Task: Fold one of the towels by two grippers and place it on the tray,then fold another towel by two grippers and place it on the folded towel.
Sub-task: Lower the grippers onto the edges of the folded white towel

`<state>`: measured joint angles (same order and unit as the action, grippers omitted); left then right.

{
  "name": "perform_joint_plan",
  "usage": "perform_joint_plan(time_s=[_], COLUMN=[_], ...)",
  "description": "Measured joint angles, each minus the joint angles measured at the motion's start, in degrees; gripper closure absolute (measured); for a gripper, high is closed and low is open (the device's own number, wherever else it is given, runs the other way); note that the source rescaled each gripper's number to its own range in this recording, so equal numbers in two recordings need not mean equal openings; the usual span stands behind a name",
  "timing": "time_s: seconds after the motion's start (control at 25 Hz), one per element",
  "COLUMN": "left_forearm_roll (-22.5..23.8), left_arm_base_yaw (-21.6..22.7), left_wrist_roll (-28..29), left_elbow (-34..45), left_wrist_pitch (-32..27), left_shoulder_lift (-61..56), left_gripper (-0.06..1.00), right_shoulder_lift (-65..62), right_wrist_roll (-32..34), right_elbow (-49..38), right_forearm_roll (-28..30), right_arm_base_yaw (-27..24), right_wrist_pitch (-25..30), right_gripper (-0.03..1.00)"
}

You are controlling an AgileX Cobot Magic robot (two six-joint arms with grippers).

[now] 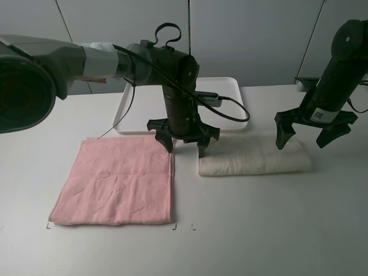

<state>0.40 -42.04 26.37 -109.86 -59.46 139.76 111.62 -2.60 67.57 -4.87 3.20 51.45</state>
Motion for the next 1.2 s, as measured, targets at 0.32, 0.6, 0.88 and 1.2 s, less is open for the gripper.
perform_joint_plan(time_s=[0.32, 0.6, 0.88, 1.2], left_forearm_roll=[0.1, 0.1, 0.1, 0.1], left_arm_base_yaw=[0.0, 0.0, 0.0, 0.0], left_wrist_roll=[0.0, 0.0, 0.0, -0.6], left_elbow=[0.0, 0.0, 0.0, 0.0], left_wrist_pitch=[-0.3, -0.4, -0.4, -0.4], left_shoulder_lift=[0.0, 0.0, 0.0, 0.0], left_gripper=[0.01, 0.01, 0.01, 0.01], right_shoulder_lift=[3.9, 4.7, 8.1, 8.6], right_wrist_roll=[0.0, -0.3, -0.3, -0.2], right_elbow=[5.5, 5.6, 5.6, 5.6], right_forearm_roll=[-0.7, -1.5, -1.8, -0.7], right_arm_base_yaw=[-3.3, -4.1, -4.2, -1.4], right_wrist_pitch=[6.5, 5.9, 5.4, 1.9], right_gripper=[-0.03, -0.03, -0.03, -0.03])
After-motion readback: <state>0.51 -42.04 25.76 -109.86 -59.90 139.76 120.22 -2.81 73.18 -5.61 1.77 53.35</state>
